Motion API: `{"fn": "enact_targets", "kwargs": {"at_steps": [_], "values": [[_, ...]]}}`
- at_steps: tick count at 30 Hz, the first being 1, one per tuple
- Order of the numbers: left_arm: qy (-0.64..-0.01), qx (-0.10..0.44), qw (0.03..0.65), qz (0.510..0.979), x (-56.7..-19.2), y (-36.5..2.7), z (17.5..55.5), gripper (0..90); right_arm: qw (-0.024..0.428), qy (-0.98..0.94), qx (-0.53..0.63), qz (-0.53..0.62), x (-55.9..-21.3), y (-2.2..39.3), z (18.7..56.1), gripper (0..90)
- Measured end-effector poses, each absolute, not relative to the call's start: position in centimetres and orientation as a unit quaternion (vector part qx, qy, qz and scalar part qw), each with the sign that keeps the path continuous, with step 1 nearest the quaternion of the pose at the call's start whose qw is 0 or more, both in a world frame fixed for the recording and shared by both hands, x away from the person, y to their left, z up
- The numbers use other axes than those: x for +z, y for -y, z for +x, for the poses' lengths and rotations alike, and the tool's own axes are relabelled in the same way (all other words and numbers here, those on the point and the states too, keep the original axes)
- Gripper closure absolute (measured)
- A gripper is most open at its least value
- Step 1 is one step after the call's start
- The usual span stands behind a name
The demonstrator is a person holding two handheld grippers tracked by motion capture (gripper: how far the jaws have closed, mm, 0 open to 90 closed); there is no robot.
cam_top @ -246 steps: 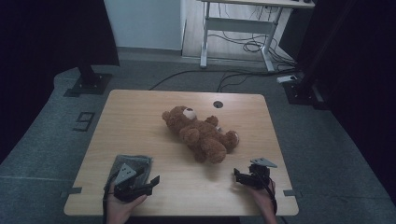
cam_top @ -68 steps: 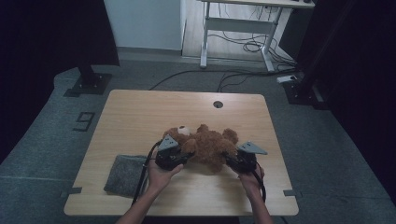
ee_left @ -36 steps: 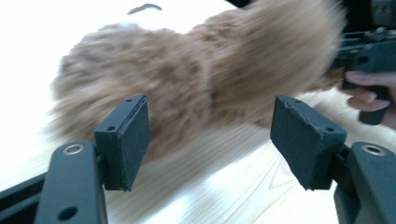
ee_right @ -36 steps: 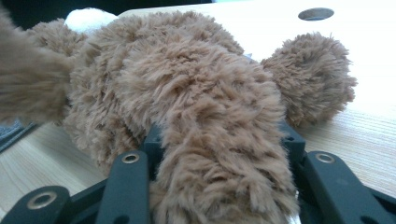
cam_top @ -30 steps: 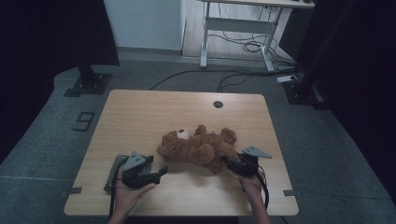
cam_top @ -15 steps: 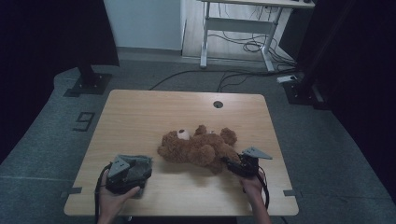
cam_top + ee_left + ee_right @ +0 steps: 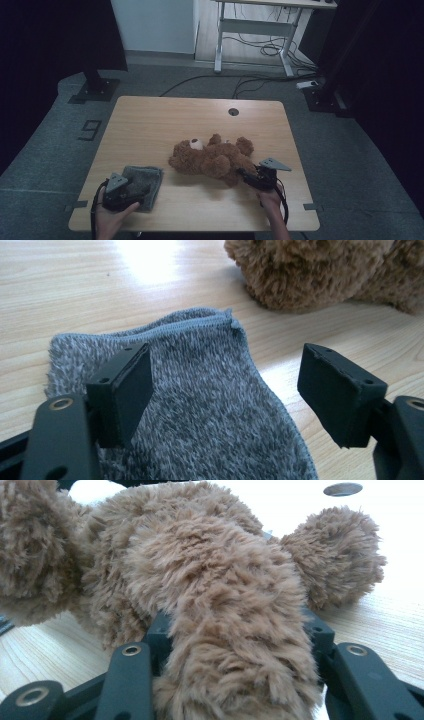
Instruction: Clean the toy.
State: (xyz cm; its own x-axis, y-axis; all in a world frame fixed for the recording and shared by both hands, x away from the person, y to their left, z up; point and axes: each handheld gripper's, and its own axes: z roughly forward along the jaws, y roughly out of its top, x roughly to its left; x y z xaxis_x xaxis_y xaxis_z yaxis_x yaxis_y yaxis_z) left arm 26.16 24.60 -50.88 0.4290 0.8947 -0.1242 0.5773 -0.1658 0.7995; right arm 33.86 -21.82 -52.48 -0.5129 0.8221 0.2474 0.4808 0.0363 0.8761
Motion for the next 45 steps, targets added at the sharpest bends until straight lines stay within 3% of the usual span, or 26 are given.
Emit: {"fn": "enact_targets", "kwargs": {"at_steps": [15,31,36,45], "values": [[-0.491,0.198,0.374,0.761,-52.2,-21.9,28.1,18.5,0.164,-0.7,0.514,0.467,-52.5,21.7,33.9,49.1],[-0.505,0.212,0.32,0.773,-54.6,-20.9,29.6,21.0,0.163,-0.7,0.515,0.467,-52.5,21.7,33.9,48.7],[-0.512,0.225,0.312,0.768,-54.6,-20.9,29.5,27.4,0.163,-0.7,0.515,0.468,-52.5,21.7,33.9,48.5],[-0.514,0.243,0.312,0.762,-54.5,-21.8,29.2,64.9,0.162,-0.699,0.516,0.468,-52.6,21.8,33.9,48.2]]}}
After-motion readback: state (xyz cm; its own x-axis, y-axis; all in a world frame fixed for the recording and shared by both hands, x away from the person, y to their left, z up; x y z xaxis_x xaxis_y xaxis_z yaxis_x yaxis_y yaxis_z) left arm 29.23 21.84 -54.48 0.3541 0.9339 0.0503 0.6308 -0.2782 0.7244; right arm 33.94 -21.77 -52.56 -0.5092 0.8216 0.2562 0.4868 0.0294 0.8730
